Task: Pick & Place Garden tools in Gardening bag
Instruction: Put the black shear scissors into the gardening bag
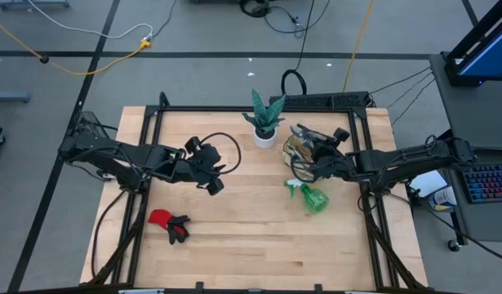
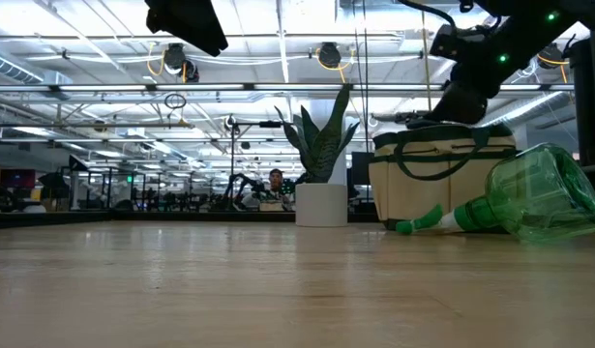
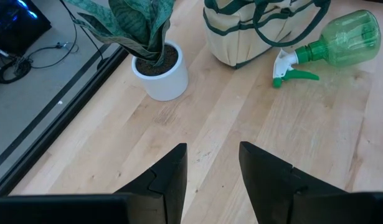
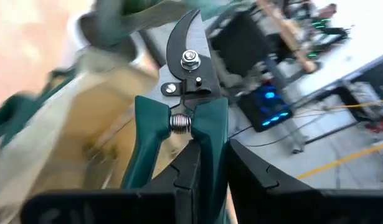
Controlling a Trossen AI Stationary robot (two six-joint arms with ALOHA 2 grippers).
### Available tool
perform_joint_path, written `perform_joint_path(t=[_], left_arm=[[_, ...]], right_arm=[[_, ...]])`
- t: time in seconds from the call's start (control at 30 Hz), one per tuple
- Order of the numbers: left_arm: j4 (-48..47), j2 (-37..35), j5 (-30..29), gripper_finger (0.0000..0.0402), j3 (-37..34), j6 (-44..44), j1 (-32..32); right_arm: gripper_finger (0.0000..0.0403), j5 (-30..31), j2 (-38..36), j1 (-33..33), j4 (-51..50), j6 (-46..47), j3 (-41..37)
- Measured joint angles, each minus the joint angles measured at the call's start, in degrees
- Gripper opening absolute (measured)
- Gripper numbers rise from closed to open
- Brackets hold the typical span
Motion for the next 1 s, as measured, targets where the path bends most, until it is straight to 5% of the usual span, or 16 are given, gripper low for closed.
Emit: perform_joint_path(t=[0.2, 0.53, 1.0], left_arm=[[0.0, 0.0, 0.0, 0.0152, 0.0, -0.03, -0.02], [0.02, 0.0, -0.02, 0.0152, 0.0, -0.11, -0.01], [0.02, 0.0, -0.02, 0.0152, 0.0, -0.24, -0.02]], right_arm=[[0.0048, -9.69, 0.0, 0.15, -4.47, 4.22, -0.02], [0.0048, -9.89, 0.0, 0.15, -16.88, 15.34, 0.0], [0.0048, -18.85, 0.0, -0.46, -17.05, 15.33, 0.0]])
